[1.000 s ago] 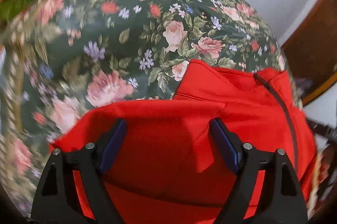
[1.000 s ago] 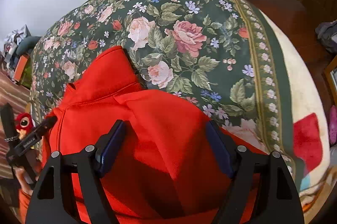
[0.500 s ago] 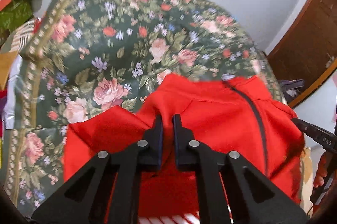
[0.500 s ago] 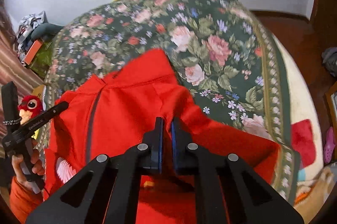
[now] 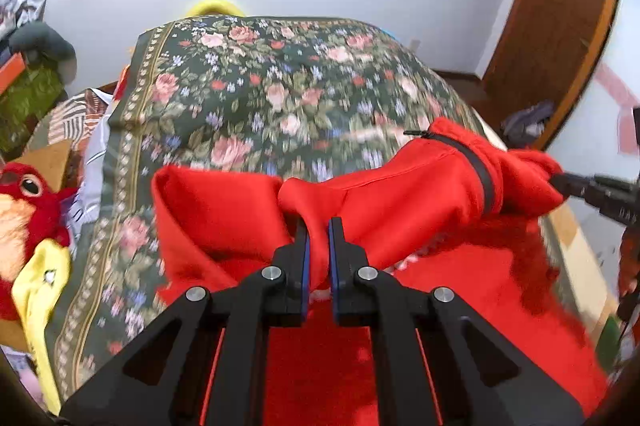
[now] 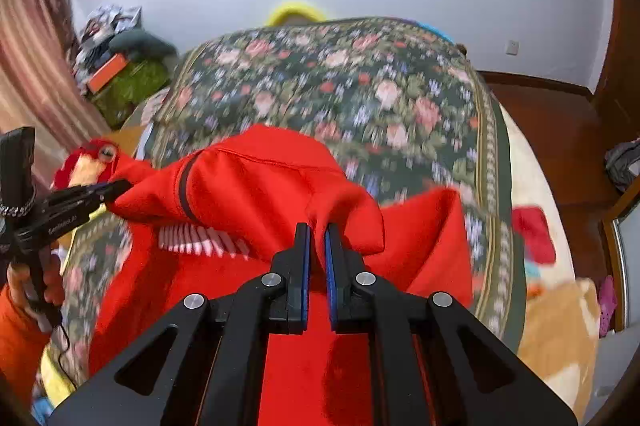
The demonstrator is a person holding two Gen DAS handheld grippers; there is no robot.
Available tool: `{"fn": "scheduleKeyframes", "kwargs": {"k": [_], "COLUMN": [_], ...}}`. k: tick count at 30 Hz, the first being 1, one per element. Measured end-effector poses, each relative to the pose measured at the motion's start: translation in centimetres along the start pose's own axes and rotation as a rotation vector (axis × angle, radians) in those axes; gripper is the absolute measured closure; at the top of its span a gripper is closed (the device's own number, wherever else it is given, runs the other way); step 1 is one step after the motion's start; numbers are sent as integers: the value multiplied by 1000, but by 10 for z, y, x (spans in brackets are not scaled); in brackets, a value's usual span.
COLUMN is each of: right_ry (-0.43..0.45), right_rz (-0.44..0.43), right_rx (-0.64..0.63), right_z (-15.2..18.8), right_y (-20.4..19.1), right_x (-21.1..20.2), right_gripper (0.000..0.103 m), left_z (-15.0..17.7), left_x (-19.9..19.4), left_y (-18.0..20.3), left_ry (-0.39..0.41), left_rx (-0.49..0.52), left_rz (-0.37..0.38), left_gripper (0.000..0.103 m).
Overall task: Fold large clothes
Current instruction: 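Grasp the collar with the left tool while the right tool grasps beside it, folding down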
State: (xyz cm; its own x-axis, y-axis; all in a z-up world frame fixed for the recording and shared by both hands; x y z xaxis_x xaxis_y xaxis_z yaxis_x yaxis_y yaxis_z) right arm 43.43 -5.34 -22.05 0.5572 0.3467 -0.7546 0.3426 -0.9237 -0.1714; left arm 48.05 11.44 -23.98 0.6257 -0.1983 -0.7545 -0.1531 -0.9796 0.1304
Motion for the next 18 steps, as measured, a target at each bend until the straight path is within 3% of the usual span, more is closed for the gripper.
{"fn": "scheduleKeyframes", "kwargs": {"k": [4,11,18], "right_ry": [-61,-184,-216], "right_rz": [-8,22,65], "right_rx": [0,27,7], "right_z": [40,111,136], "right_y": [-5,3,8], "right_x": [1,19,18], "right_gripper": [97,97,96], "left_z": [51,130,196], "left_x": [-8,1,10], "left_y": [12,15,11], "left_ry": [-53,-154,-295], "left_rx": [8,-64,-61], "left_rz": [-4,32,-10], "left_gripper": [96,96,96]}}
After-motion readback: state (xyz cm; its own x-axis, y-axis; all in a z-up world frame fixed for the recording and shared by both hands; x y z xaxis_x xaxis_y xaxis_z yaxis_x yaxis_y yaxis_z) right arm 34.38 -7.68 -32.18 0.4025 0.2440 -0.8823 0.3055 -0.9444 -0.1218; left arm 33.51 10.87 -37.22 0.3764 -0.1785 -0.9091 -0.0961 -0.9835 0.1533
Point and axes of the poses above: each gripper's, at about its wrist camera, not at the fingertips, and x roughly the way its jaws point, y to its right, z to its underside, the point moved 9 cm from there along x, roughly the way its jaws point, and after that the axes turned 4 degrees about z, right-handed, at the moved point
